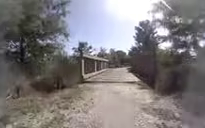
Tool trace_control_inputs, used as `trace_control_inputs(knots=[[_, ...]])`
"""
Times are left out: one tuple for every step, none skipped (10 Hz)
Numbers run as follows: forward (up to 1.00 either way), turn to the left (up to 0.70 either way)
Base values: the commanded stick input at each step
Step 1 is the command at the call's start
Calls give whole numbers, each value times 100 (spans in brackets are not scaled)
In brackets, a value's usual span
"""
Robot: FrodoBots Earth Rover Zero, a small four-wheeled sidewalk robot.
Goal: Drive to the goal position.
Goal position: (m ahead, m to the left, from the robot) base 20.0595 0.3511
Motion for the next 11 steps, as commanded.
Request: trace_control_inputs(knots=[[70,-35],[70,-20],[70,0],[70,0],[70,0],[70,0],[70,0],[70,0],[70,0],[70,0],[70,0]])
